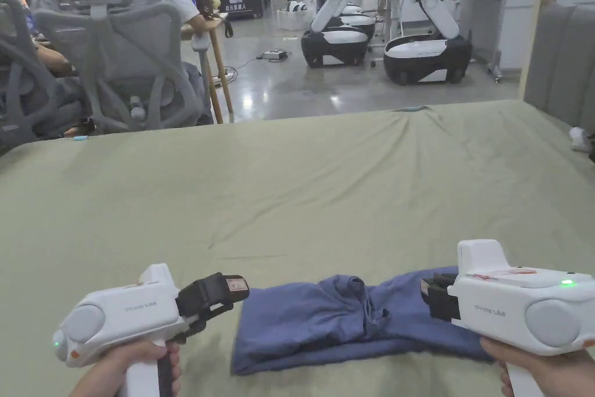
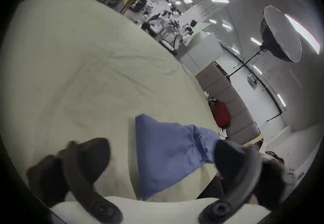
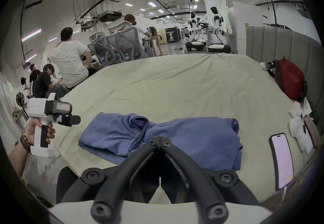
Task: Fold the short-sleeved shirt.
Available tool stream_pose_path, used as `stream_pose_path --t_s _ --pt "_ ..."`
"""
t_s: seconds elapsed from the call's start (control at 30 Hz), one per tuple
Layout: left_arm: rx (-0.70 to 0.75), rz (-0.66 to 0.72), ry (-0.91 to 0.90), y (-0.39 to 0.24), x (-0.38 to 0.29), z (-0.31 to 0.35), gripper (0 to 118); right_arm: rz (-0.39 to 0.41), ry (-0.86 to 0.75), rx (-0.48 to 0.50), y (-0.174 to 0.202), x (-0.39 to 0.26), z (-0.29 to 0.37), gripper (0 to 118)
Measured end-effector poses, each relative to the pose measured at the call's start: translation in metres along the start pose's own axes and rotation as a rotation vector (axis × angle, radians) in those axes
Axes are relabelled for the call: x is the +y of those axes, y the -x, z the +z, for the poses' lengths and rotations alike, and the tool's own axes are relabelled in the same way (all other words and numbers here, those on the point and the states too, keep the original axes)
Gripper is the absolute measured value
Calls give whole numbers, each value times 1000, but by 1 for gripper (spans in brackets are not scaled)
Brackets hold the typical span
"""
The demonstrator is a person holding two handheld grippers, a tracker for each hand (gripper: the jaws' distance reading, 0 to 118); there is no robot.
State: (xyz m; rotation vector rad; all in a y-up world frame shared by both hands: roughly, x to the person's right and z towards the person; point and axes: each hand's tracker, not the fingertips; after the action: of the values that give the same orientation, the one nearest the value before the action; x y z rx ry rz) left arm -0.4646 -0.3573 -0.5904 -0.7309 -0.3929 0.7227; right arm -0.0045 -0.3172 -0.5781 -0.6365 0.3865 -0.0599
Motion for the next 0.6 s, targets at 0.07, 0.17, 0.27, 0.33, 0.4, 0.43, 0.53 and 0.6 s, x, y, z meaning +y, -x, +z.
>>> stream_pose_path --t_s 0.07,0.17,0.27,0.33,0.4,0.43,0.53,0.6 --pt "-16 19 9 7 -7 -13 103 -14 14 12 -2 -1 0 0" --pt "5 45 47 14 -14 -39 99 -32 12 26 -5 1 5 0" --pt "-99 81 28 19 -13 -52 79 -16 6 3 -6 3 9 0" --pt "-77 118 59 15 -14 -67 27 -17 5 -5 -8 4 11 0" --pt "-74 72 75 10 -16 -74 20 -19 5 -10 -9 3 11 0" --pt "-81 69 78 10 -14 -73 17 -20 6 -15 -10 3 12 0" --pt "-89 29 42 13 -10 -54 14 -28 7 -18 -10 2 12 0" --pt "-68 28 -18 25 -2 -31 13 -26 10 -19 -8 2 10 0"
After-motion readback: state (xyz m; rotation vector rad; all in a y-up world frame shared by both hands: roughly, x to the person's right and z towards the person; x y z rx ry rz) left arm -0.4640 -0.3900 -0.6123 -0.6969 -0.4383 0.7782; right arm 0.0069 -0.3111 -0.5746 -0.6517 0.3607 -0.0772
